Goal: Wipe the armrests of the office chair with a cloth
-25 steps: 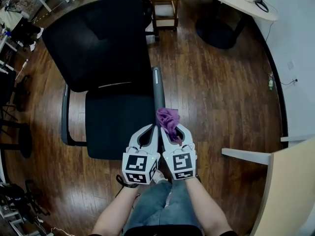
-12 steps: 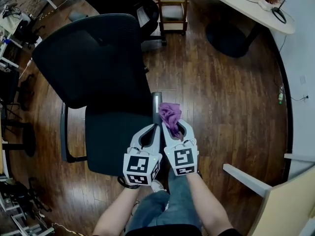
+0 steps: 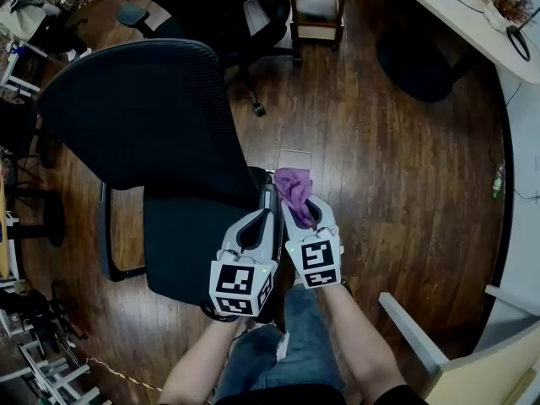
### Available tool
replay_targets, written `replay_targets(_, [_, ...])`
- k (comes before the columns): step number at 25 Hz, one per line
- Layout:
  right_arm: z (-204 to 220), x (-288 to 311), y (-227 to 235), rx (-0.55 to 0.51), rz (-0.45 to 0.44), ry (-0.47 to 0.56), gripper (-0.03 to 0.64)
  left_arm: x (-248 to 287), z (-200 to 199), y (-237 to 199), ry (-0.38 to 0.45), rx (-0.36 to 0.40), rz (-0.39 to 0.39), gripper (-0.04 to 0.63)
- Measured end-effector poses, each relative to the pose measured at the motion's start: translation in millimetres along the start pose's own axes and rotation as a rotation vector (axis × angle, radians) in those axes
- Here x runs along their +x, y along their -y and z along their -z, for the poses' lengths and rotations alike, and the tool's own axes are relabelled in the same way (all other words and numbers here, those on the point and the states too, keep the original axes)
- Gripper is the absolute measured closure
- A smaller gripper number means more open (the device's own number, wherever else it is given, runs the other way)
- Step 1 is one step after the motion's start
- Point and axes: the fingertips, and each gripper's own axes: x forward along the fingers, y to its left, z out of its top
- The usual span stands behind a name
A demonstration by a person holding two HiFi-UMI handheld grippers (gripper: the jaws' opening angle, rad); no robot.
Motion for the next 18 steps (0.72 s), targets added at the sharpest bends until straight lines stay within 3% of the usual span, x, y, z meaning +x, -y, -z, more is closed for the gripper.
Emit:
replay_targets(8, [7.3,6.3,-2.5,0.068,-0.028,-0.005,0.515,7.1,8.1,-3.1,-0.031,-0.005,-0.011,0.591])
replay_targets(18, [23.2,-29.2,-33.5,0.093,0.02,0.012,0.515,-30.5,31.7,7.7,-0.024,0.018,0.035,0.591])
